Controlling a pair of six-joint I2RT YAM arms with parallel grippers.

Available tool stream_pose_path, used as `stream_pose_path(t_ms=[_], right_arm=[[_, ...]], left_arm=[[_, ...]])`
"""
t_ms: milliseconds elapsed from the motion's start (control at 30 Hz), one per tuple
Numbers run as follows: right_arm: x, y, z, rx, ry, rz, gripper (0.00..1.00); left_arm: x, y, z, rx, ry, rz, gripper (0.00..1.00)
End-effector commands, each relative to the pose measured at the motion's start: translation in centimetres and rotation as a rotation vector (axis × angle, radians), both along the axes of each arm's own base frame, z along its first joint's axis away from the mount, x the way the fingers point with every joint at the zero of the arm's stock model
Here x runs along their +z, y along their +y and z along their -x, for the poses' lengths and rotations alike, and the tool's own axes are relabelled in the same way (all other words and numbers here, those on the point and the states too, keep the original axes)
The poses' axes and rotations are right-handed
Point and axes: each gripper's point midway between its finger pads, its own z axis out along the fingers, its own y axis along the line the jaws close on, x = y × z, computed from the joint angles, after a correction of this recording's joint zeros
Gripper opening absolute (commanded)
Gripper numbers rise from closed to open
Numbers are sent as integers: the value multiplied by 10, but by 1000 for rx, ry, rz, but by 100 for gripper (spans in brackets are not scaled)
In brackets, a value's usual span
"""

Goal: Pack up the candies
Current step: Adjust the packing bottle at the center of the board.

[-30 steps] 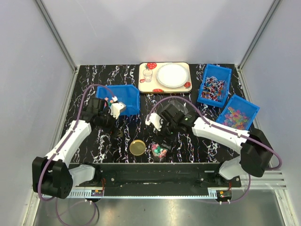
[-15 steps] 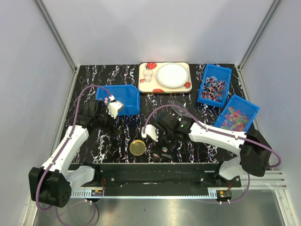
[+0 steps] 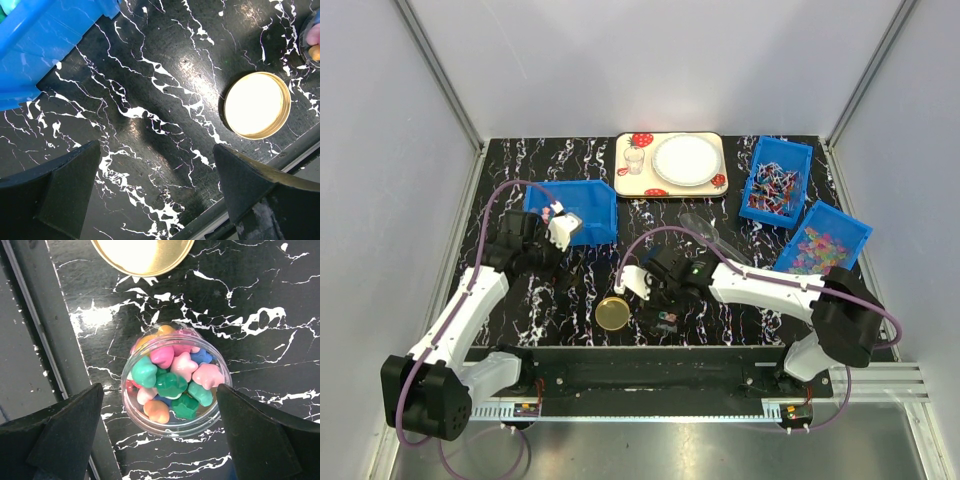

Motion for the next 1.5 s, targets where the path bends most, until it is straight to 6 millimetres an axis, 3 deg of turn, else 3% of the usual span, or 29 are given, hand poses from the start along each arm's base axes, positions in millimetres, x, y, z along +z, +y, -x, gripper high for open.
stream_pose_path(t_ms=[0,67,167,467,667,1033,1167,1300,1467], right_arm=[[40,11,3,38,-45,-92,100],[53,9,-2,33,-84,-116,100],[52,5,-7,19,-121,-104,100],[10,2,-14,-4,-103,-5,100],[7,2,-23,-26,-136,3,100],[-19,0,-6,15,-30,44,100],[-14,1,-9,19,-27,32,93],[10,-1,-23,-19,-50,-23,82],[34,-6,-36,-46,-73,-69,77]], left_arm=[[15,-2,-12,12,-79,17,99],[15,-2,-12,10,-84,18,99],[14,-2,-13,12,-76,18,99],[16,-3,-12,12,-80,24,99],[18,-4,-12,6,-87,30,99],[17,-4,-12,10,-86,30,99],[17,-4,-12,11,-88,31,99],[18,-4,-12,10,-93,32,99],[18,-4,-13,12,-94,32,99]])
